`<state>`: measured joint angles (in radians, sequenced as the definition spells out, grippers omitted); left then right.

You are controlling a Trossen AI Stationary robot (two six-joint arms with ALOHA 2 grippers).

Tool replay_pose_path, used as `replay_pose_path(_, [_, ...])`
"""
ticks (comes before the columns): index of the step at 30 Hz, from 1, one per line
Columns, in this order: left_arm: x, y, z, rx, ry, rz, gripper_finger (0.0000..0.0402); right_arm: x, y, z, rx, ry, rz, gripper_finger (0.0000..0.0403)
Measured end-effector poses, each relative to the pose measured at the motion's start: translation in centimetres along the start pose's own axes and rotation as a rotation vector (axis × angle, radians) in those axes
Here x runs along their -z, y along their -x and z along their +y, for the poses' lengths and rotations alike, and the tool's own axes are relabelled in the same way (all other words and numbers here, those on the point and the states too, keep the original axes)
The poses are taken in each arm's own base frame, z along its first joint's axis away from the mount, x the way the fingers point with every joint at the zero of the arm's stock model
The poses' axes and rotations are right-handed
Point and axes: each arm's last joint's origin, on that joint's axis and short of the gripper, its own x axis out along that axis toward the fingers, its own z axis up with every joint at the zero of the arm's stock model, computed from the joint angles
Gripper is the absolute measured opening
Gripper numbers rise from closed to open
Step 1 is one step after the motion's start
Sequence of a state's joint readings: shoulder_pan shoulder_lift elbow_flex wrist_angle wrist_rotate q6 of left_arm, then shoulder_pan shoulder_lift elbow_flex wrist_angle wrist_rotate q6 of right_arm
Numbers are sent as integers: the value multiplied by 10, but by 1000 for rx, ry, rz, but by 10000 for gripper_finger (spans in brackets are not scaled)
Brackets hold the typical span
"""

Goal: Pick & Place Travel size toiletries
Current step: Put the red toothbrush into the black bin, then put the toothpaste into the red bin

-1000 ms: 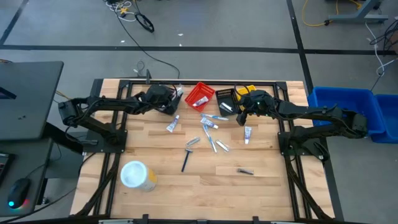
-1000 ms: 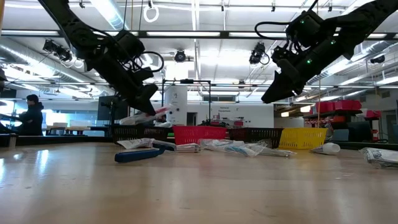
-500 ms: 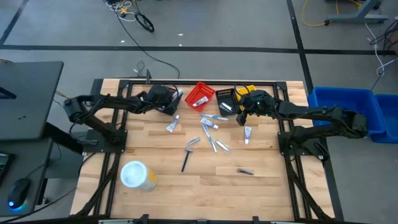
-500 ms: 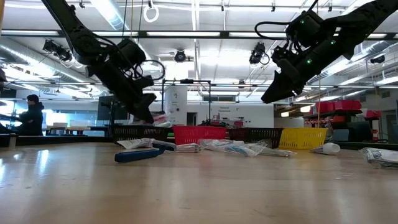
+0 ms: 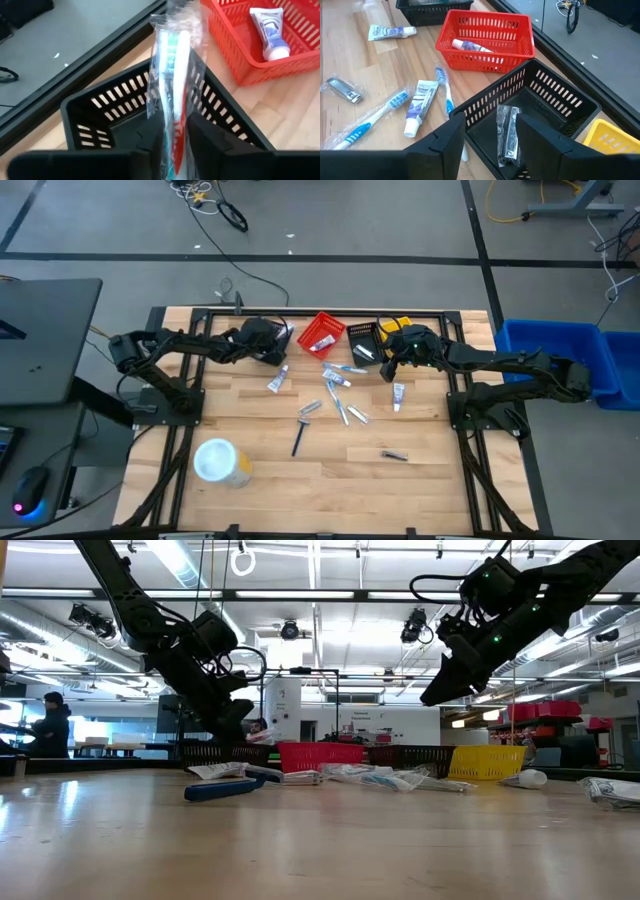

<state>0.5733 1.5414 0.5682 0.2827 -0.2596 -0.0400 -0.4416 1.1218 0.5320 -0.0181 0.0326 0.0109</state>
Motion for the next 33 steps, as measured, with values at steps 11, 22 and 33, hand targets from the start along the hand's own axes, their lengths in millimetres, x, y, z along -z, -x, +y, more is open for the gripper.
replay_pose_path(11, [-5, 9, -13, 22, -18, -39, 149, 0, 0, 0, 0, 0, 0, 216])
replay_pose_path(22, [-34, 55, -20, 65, 69, -184, 144, 0, 0, 0, -1, 0, 1, 200])
replay_pose_path(33, [-26, 75, -52, 303, 98, -117, 144, 0, 0, 0, -3, 0, 1, 209])
